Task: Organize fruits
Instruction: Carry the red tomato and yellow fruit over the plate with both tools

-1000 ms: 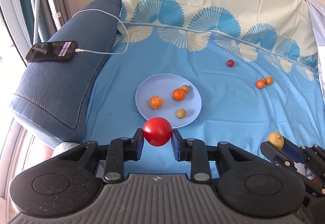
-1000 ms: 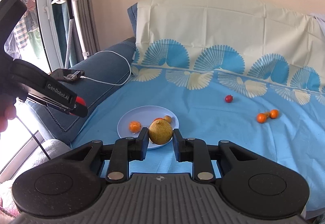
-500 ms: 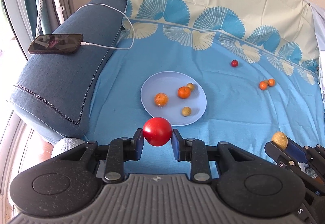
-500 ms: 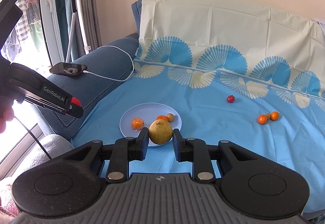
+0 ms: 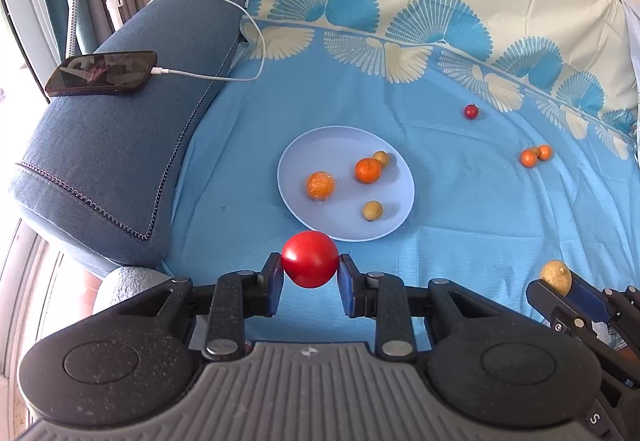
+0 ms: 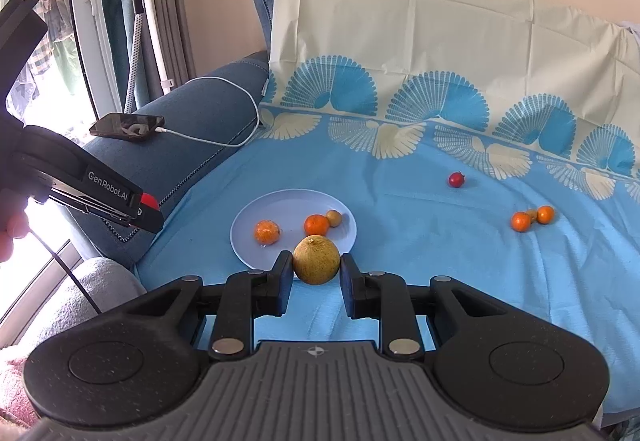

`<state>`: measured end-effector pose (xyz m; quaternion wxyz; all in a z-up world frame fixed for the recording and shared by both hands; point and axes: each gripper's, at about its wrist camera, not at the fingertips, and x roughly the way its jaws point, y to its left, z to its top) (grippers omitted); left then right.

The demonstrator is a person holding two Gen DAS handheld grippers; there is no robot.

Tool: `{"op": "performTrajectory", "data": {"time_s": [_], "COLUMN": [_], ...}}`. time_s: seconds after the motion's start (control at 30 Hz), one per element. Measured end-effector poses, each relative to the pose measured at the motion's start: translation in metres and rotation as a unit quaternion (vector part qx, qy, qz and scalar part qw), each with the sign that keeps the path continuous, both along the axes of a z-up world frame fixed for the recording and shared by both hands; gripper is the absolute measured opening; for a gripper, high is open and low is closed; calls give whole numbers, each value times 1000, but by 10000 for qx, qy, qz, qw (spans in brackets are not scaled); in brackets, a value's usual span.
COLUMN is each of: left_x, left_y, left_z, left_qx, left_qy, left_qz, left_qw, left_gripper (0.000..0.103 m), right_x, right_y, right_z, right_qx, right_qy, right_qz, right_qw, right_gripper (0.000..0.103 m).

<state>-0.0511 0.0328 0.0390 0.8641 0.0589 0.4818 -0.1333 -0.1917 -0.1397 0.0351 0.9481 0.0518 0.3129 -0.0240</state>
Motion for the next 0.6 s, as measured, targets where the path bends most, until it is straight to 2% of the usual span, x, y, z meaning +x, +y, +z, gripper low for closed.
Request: {"op": "performTrajectory", "data": {"time_s": [0.33, 0.6], "left_x": [26, 67], "left_y": [-6, -19], "left_z": [-12, -26], "left_qx": [69, 103], "left_qy": [92, 181], "left_qz": [70, 165], "left_qw": [9999, 9996], "left_gripper": [32, 32], "right_x": [22, 61], "right_y": [-6, -9], "right_z": [-9, -20], "right_qx": [-23, -24], "right_qy": [122, 264], "right_qz": [-27, 47], "right_qw": [9999, 9996], "right_gripper": [26, 26]}}
